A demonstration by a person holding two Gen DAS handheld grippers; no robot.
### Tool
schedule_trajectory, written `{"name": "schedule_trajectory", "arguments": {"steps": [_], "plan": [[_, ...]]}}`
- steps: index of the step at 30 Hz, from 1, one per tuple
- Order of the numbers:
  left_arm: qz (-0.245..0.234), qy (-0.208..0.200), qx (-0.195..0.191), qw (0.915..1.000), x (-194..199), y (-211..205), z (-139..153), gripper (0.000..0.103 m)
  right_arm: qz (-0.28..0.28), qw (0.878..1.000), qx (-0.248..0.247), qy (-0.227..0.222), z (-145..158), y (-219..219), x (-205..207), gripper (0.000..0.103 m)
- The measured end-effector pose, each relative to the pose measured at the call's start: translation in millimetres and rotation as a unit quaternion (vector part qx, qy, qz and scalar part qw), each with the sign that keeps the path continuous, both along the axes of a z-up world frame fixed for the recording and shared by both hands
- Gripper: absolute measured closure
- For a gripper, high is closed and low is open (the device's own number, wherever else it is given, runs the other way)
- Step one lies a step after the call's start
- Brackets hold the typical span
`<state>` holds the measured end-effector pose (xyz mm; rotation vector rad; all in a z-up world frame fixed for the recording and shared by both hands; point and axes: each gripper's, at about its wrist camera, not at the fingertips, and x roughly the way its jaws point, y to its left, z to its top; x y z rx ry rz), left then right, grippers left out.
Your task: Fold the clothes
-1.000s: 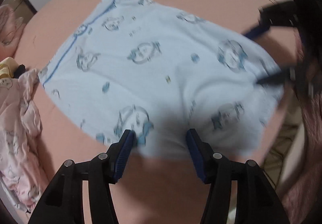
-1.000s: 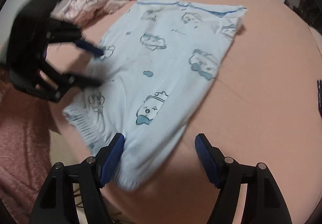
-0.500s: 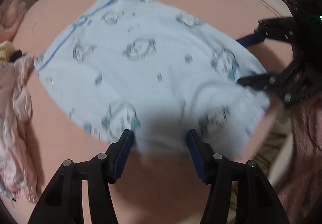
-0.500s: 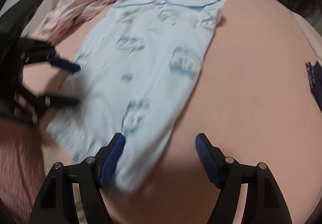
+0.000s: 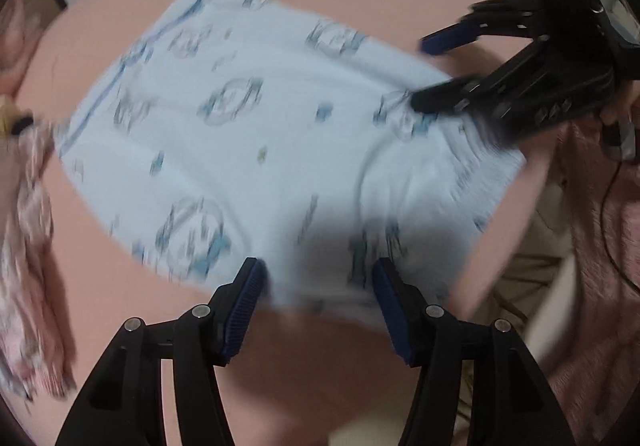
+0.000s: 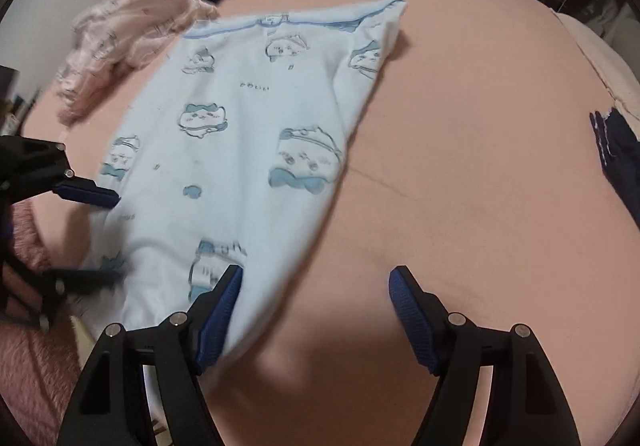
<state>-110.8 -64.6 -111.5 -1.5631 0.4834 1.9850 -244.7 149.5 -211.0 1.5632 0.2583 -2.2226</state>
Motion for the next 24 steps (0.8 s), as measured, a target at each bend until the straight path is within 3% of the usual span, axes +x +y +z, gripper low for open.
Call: {"name": "schedule_trajectory", "arguments": {"steps": [2, 4, 7, 12, 15, 17, 20, 22, 24], "plan": [[0.000, -0.009, 0.020, 0.9998, -2.5, -10.7, 6.0, 0.048, 0.004, 1.000, -0.006, -0.009, 8.1, 6.1, -1.0, 0.029], [0.018, 0.011, 0.043, 0.9988, -20.1, -18.9, 15.5, 0.048, 0.010, 1.000, -0.009, -0.003, 19.7, 8.0, -6.6, 0.029], [0.084, 0.052, 0.078, 0.9920, -62.4, -30.7, 25.4, 0.048, 0.007, 0.999, 0.001, 0.049, 34.7, -0.2, -33.9, 0.029], [0.170, 0.082, 0.099, 0.9769, -130.3, -66.0, 14.6, 0.048, -0.039, 0.997, -0.019, 0.061, 37.6, -8.4, -121.4, 0.029], [0.200, 0.079, 0.130, 0.9680, -134.4, -101.8, 33.0, 0.048, -0.024, 0.998, -0.051, 0.028, 20.7, -16.4, -166.3, 0.029], [0.214, 0.073, 0.120, 0.9665, -143.2, -114.2, 28.7, 0.048, -0.014, 0.997, -0.069, 0.005, 9.4, -20.6, -195.7, 0.029], [0.198, 0.068, 0.092, 0.9736, -143.8, -133.6, 17.8, 0.048, -0.018, 0.997, -0.071, -0.013, -3.6, -6.6, -228.0, 0.030], [0.190, 0.064, 0.082, 0.9763, -142.0, -145.8, 21.3, 0.048, -0.024, 0.998, -0.061, -0.004, -3.6, 0.2, -243.3, 0.031], [0.203, 0.078, 0.083, 0.9726, -144.1, -154.5, 30.2, 0.048, -0.034, 0.998, -0.042, 0.012, 0.9, 5.2, -254.5, 0.030]]}}
